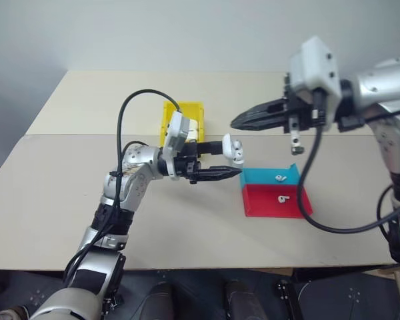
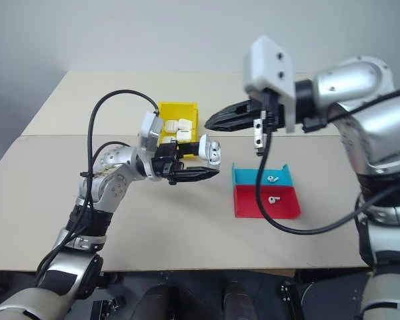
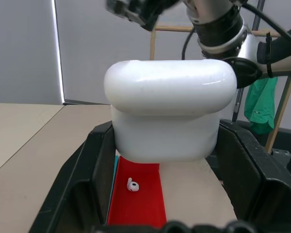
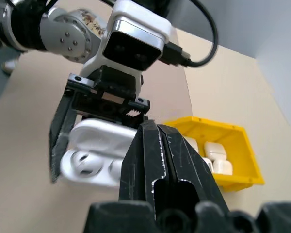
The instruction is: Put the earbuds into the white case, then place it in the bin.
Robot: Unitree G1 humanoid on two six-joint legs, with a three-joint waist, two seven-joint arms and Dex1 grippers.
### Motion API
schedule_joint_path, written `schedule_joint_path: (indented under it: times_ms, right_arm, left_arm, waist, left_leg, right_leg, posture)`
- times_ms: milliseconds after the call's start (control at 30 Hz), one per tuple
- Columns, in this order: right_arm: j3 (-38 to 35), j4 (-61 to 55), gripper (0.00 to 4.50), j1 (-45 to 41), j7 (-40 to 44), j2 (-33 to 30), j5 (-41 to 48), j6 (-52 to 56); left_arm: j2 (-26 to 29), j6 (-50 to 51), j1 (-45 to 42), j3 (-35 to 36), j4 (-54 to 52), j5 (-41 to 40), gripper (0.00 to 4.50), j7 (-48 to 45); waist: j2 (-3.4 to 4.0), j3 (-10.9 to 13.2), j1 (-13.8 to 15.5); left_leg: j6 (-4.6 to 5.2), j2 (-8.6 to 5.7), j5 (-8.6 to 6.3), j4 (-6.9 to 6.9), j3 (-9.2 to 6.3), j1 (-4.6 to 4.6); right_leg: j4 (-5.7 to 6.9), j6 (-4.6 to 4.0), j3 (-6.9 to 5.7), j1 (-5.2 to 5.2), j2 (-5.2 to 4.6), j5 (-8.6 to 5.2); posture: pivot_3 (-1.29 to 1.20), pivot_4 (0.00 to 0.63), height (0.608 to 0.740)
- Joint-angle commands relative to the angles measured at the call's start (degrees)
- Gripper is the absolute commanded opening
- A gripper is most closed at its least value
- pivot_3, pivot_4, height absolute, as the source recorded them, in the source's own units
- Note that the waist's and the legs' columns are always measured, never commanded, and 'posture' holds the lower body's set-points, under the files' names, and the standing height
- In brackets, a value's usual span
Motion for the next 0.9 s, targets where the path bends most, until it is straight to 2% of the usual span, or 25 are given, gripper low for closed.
schedule_joint_path:
  times_ms: [33,233,433,700,833,900]
  right_arm:
    - [1.92,2.87,0.02,-6.2,3.56,3.6,-2.72,-1.52]
    - [4.37,2.41,0.02,-4.63,12.77,2.8,-6.1,-6.3]
    - [1.46,0.64,0.02,-0.33,14.64,-0.44,-5.93,-5.82]
    - [-9.52,-3.54,0.02,6.27,2.89,-0.63,-1.17,4.92]
    - [-18.23,-8.13,0.02,9.91,-4.9,-0.13,5.98,14.61]
    - [-23.45,-12.01,0.02,13.8,-9.37,-0.36,10.38,20.32]
  left_arm:
    - [-0.47,-1.57,-1.91,0.32,-0.5,0.35,2.77,-0.78]
    - [0.16,-2.17,-0.93,2.11,-1.59,0.24,2.77,-0.27]
    - [-0.05,-3.29,-0.52,4.22,-2.26,0.3,2.77,2.86]
    - [0.97,-2.29,1.99,6.02,-5.5,0.25,2.77,6.72]
    - [1.08,-1.82,3.27,6.78,-7.45,1.27,2.77,10.64]
    - [0.26,-2.2,3.23,7.43,-7.56,3.67,2.77,16.55]
  waist:
    - [0.01,0.0,-0.05]
    - [0.01,0.0,1.07]
    - [0.01,0.0,1.55]
    - [0.01,0.0,1.5]
    - [0.0,0.0,1.54]
    - [0.0,0.0,1.74]
  left_leg:
    - [0.0,0.0,0.0,0.0,0.01,-0.03]
    - [0.01,0.0,-0.01,0.1,-0.06,-0.32]
    - [0.06,0.01,-0.04,0.1,-0.07,-0.37]
    - [0.05,0.02,-0.03,0.11,-0.07,-0.3]
    - [0.06,0.01,-0.03,0.1,-0.07,-0.33]
    - [0.06,0.01,-0.03,0.09,-0.1,-0.33]
  right_leg:
    - [0.01,0.0,0.01,-0.04,0.0,0.0]
    - [0.04,0.02,-0.14,-0.09,-0.06,0.02]
    - [0.02,0.03,-0.18,-0.09,-0.06,0.02]
    - [-0.02,0.03,-0.15,-0.08,-0.04,0.01]
    - [0.04,0.03,-0.15,-0.07,-0.06,0.02]
    - [0.03,0.03,-0.17,-0.06,-0.05,0.01]
  posture:
    - [0.0,0.15,0.74]
    - [0.0,0.15,0.74]
    - [0.0,0.15,0.74]
    - [0.0,0.15,0.74]
    - [0.0,0.15,0.74]
    - [0.0,0.15,0.74]
